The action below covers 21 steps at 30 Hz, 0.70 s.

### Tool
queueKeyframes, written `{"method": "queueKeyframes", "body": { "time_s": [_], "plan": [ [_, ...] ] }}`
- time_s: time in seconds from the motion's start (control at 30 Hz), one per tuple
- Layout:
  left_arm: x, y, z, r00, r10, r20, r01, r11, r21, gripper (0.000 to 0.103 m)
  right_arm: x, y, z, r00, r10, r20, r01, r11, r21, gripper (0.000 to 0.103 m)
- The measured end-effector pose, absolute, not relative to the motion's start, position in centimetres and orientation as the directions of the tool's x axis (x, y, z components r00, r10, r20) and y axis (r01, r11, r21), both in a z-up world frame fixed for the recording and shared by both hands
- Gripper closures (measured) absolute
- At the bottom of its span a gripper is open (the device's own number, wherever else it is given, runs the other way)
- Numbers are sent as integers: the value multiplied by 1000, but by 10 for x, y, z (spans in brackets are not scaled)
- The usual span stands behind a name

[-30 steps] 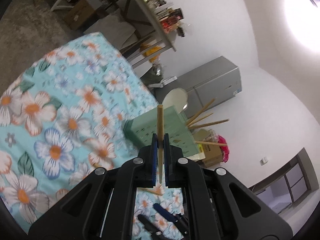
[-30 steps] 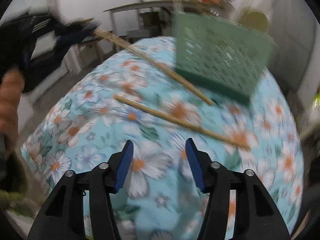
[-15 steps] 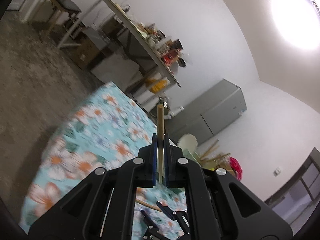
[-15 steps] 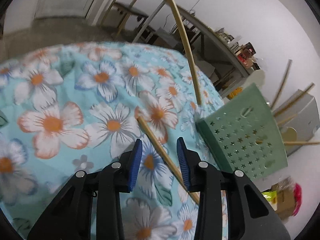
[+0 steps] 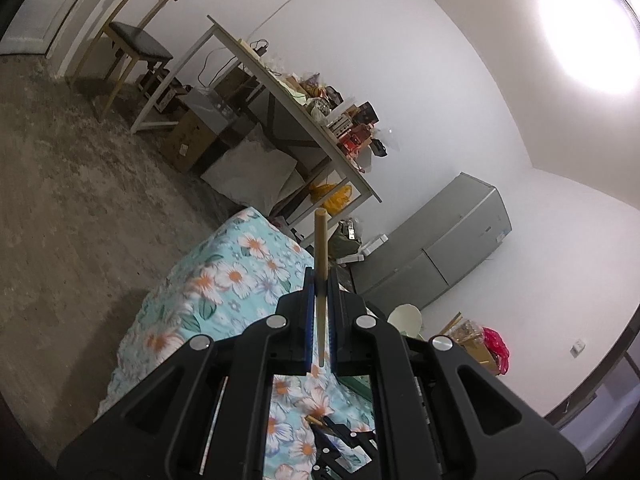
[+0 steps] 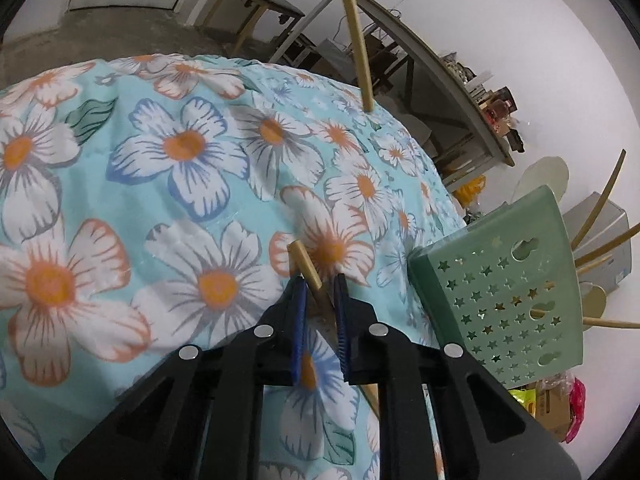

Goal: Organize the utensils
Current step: 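Lower the left gripper's chopstick into the holder and open it while the right gripper carries its chopstick over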

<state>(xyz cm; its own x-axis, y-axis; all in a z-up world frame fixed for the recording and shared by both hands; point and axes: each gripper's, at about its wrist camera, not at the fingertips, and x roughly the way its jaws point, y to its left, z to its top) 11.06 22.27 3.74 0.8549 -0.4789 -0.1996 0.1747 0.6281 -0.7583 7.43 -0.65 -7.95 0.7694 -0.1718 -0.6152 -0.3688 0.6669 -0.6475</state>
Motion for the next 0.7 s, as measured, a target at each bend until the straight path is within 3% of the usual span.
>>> {"method": "queueKeyframes", "body": {
  "time_s": [0.3,0.7],
  "plan": [
    [115,218,57,861,-464,-210,191,676,-712,99,73,-29,-34,812,-124,-570,-243,817,-523,90],
    [103,169,103,858,-492,-150,302,719,-626,99,53,-134,81,888,-37,-458,-30,990,-139,96]
  ]
}}
